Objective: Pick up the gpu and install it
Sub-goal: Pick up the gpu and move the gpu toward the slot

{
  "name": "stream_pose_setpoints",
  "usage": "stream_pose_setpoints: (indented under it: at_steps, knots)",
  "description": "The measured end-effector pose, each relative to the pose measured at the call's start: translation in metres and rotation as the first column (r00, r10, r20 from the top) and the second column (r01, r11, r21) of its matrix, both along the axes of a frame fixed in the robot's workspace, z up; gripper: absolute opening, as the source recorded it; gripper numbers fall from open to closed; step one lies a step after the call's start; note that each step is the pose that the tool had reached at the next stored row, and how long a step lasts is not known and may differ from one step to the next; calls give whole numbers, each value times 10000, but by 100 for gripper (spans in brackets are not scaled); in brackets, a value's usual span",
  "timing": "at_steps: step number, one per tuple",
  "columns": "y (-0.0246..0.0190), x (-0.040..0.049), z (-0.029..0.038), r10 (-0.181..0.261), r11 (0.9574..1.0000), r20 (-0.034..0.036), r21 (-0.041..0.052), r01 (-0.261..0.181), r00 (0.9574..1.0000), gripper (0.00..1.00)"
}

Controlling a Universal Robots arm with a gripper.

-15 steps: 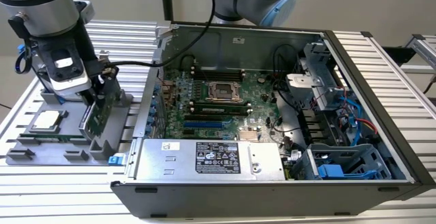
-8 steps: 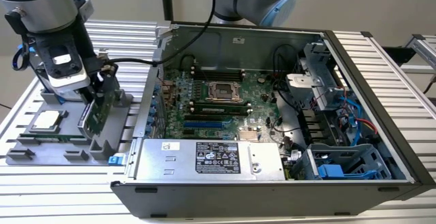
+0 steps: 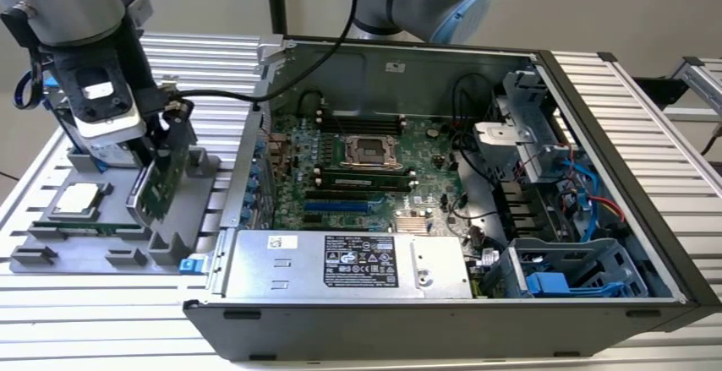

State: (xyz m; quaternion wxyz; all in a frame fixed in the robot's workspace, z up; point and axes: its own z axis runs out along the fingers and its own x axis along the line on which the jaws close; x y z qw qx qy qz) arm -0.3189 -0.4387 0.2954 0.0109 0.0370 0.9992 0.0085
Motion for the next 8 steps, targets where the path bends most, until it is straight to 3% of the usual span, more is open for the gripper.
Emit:
stream_pose_setpoints:
  at_steps: [8]
  knots:
    - [0, 0, 68, 0, 10000, 1, 0, 0, 10000, 0]
